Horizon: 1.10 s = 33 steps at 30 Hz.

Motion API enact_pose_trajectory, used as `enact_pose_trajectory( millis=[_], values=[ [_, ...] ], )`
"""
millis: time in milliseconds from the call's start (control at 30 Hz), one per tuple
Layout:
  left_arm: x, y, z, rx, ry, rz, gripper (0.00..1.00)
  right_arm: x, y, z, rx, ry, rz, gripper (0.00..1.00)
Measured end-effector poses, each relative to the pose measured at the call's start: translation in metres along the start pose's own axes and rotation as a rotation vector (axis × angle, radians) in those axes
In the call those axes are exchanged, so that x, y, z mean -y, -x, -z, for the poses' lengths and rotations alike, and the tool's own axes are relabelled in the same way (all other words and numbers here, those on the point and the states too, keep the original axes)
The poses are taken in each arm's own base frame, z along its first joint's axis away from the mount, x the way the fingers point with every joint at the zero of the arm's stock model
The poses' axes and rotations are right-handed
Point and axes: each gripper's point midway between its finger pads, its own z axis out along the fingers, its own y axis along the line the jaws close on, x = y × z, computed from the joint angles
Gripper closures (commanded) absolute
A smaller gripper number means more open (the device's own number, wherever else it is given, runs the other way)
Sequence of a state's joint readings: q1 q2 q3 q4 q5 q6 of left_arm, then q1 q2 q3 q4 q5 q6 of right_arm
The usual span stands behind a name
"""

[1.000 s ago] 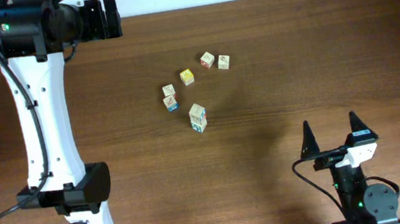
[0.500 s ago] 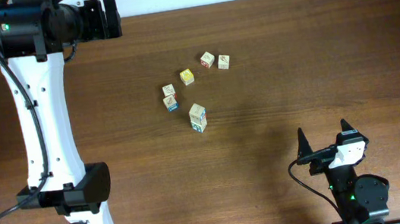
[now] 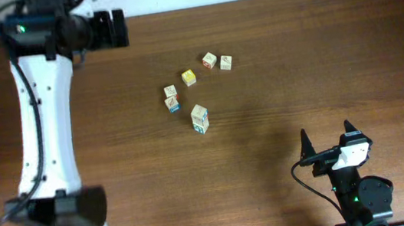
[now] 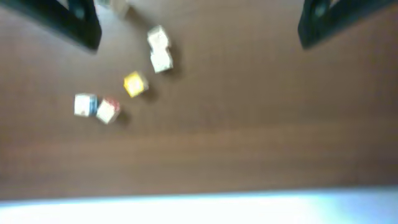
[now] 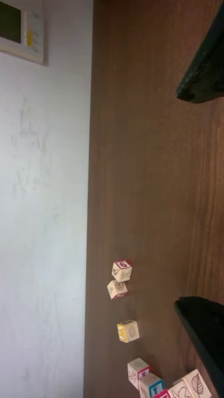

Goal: Rotate 4 blocks

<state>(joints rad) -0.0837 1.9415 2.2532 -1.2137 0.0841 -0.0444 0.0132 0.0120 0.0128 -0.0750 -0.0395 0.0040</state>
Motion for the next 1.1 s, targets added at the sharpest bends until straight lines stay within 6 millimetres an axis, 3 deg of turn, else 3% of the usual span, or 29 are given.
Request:
enact_pose_trajectory(
  millis=[33, 100, 133, 200, 233, 267, 467, 500, 600, 667, 800, 867, 1100],
  values=[
    [-0.002, -0.022, -0.008, -0.018, 0.0, -0.003, 0.01, 0.0, 0.0, 0.0, 0.0, 0.0, 0.001, 0.02],
    [-0.003, -0.035, -0.014, 0.042, -0.003, -0.025, 0.01, 0.0, 0.0, 0.0, 0.001, 0.0, 0.001, 0.01],
    [-0.004, -0.058, -0.015, 0.032, -0.002, -0.04, 0.01, 0.0, 0.0, 0.0, 0.002, 0.0, 0.0, 0.01],
    [-0.004, -0.068, -0.016, 0.103, -0.002, -0.069, 0.01, 0.0, 0.0, 0.0, 0.001, 0.0, 0.0, 0.02],
    [-0.005, -0.09, -0.011, 0.105, -0.001, -0.089, 0.01, 0.0, 0.0, 0.0, 0.002, 0.0, 0.0, 0.02],
    [-0.005, -0.092, -0.006, 0.165, 0.0, -0.112, 0.01, 0.0, 0.0, 0.0, 0.002, 0.0, 0.001, 0.01],
    [-0.046, -0.196, 0.042, 0.472, 0.12, -0.089, 0.01, 0.0, 0.0, 0.0, 0.001, -0.001, 0.0, 0.01],
    [-0.048, -0.207, 0.047, 0.547, 0.14, -0.106, 0.01, 0.0, 0.001, 0.0, 0.005, -0.001, 0.001, 0.01],
    [-0.048, -0.242, 0.046, 0.689, 0.188, -0.198, 0.01, 0.0, 0.001, 0.0, 0.003, -0.001, 0.0, 0.02],
    [-0.047, -0.249, 0.047, 0.763, 0.212, -0.246, 0.01, 0.0, 0.0, 0.0, 0.0, -0.001, 0.001, 0.02],
    [-0.049, -0.276, 0.031, 0.76, 0.251, -0.327, 0.01, 0.0, 0.0, 0.0, 0.002, -0.001, 0.001, 0.01],
    [-0.048, -0.272, 0.04, 0.802, 0.265, -0.336, 0.01, 0.0, 0.0, 0.0, 0.002, 0.0, 0.0, 0.02],
    [-0.048, -0.272, 0.041, 0.804, 0.265, -0.336, 0.01, 0.0, 0.0, 0.0, 0.002, -0.001, 0.0, 0.01]
  ],
)
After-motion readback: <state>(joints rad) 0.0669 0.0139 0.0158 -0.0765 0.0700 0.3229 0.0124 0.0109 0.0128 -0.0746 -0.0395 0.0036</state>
